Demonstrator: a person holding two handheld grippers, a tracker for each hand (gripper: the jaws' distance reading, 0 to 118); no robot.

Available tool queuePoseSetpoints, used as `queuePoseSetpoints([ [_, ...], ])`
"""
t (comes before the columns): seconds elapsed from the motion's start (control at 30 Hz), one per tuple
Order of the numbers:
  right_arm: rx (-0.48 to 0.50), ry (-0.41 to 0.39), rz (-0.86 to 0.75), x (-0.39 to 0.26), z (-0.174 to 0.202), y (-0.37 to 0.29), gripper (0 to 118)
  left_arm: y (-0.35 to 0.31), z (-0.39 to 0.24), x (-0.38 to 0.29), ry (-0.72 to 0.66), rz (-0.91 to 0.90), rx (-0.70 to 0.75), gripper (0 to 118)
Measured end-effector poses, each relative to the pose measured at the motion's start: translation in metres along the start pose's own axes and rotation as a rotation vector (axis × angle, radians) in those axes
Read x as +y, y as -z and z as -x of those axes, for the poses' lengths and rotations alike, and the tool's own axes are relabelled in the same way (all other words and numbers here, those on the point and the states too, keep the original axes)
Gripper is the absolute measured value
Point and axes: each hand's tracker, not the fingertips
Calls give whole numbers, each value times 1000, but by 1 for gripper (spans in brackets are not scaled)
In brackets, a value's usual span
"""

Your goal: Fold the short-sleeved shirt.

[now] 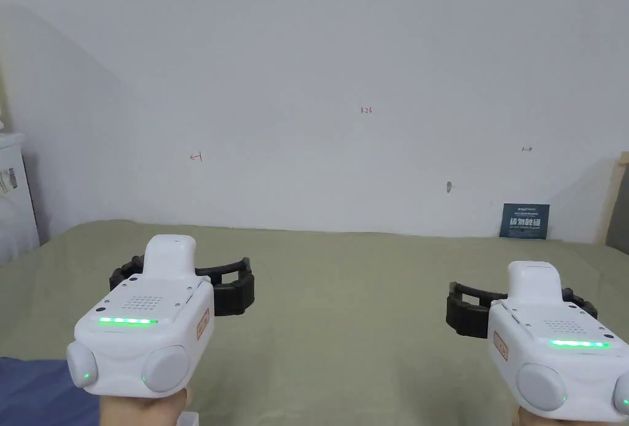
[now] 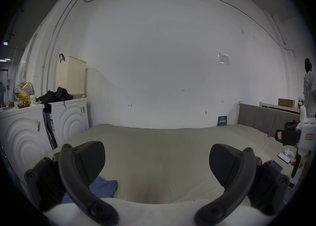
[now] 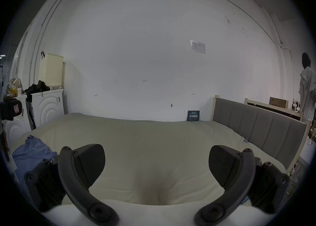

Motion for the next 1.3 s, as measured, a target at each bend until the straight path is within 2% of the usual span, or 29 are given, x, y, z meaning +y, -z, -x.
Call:
queuePoseSetpoints([
  [0.67,44,54,-27,7,-7,-6,118,-3,0,3,-17,-42,-17,118],
  [0.93,11,11,-45,11,-2,-6,118,-2,1,5,-39,-27,-11,118],
  [1.3,-20,41,-35,12,-7,-5,118,1,6,4,-72,-6,0,118],
])
